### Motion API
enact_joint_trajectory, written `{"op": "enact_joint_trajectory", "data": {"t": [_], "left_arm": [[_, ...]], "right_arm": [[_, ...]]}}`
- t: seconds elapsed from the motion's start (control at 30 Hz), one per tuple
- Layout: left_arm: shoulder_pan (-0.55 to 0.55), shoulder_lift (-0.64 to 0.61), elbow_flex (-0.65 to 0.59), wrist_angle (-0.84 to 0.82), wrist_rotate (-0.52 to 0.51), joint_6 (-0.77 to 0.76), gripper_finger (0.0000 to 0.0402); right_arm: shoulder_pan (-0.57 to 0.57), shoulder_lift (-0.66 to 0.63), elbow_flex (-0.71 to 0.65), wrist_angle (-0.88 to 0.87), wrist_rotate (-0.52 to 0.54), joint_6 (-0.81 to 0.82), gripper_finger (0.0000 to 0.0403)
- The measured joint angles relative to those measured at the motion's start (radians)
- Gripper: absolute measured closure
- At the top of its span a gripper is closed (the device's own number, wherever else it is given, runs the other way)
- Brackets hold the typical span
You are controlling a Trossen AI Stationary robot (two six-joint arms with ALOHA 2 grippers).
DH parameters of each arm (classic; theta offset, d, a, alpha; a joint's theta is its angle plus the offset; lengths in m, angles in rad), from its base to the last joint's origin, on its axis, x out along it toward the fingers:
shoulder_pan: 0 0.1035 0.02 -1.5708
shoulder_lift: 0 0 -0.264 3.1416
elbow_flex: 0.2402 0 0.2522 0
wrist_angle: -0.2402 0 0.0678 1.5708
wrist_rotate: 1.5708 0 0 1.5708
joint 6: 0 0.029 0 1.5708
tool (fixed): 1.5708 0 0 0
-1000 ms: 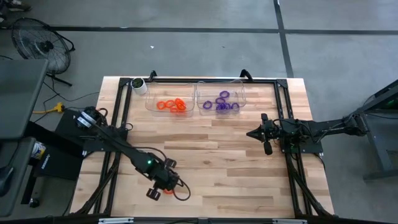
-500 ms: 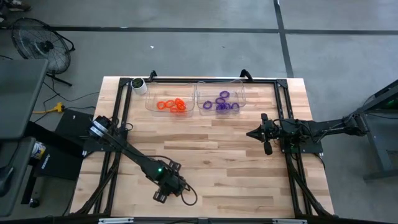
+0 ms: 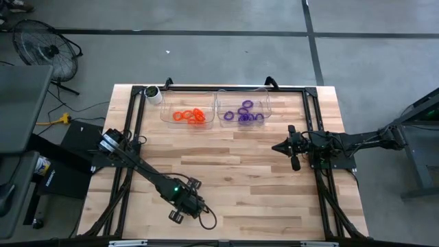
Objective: Sort spring keychains
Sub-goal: Put the orange spring keychain into the left bin
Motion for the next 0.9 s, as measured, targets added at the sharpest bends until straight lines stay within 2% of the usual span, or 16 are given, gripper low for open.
{"op": "enact_joint_trajectory", "data": {"t": [0.17, 0.23, 0.4, 0.67, 0.8, 0.9], "left_arm": [[0.001, 0.026, 0.0, 0.029, 0.013, 0.001, 0.0369], [0.002, 0.027, 0.0, 0.04, 0.015, -0.015, 0.0388], [0.02, 0.029, 0.001, 0.055, 0.014, -0.035, 0.0394], [0.053, 0.033, 0.05, -0.018, 0.017, -0.103, 0.0399], [0.072, 0.008, 0.049, -0.028, -0.037, -0.138, 0.04], [0.097, -0.021, 0.043, -0.064, -0.122, -0.179, 0.04]], "right_arm": [[0.0, 0.0, 0.0, 0.0, 0.0, 0.0, 0.0402], [0.0, 0.0, 0.0, 0.0, 0.0, 0.0, 0.0402], [0.0, 0.0, 0.0, 0.0, 0.0, 0.0, 0.0402], [0.0, 0.0, 0.0, 0.0, 0.0, 0.0, 0.0402], [0.0, 0.0, 0.0, 0.0, 0.0, 0.0, 0.0402], [0.0, 0.0, 0.0, 0.0, 0.0, 0.0, 0.0402]]}}
